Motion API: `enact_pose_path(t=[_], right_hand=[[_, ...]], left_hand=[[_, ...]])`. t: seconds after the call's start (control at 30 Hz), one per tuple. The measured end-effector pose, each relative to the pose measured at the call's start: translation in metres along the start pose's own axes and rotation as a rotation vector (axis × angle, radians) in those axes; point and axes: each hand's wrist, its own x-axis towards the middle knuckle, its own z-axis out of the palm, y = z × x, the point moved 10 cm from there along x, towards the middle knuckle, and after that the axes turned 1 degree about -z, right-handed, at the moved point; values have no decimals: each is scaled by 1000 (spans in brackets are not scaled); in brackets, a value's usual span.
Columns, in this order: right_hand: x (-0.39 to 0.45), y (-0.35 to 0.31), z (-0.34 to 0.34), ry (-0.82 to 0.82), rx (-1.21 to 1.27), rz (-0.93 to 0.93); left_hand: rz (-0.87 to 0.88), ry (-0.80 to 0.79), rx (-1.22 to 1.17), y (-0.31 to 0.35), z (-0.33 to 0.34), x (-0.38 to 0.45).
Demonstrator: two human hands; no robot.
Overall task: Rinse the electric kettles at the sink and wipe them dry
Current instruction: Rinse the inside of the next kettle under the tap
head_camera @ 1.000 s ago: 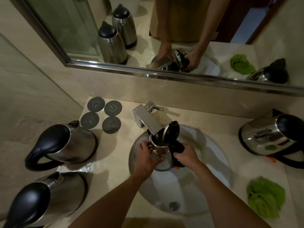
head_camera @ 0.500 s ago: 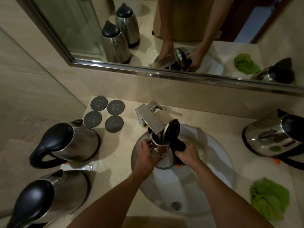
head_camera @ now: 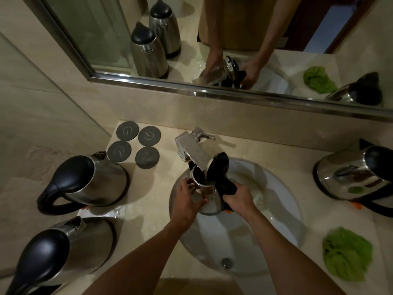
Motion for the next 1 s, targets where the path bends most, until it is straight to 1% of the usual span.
enact_pose_path(t=[0.13,0.3,0.67,1.0], right_hand=[[-5,-2,1,6,18,-1],[0,10,4,-4,116,30],[4,5,-1,-46,86,34],[9,7,-8,-105,6,40]], left_hand=[[19,6,12,-1,1,-3],[39,2,30,5,-1,-2],[-2,-60,80,-7,11,6],[7,-111,84,1,13,6]])
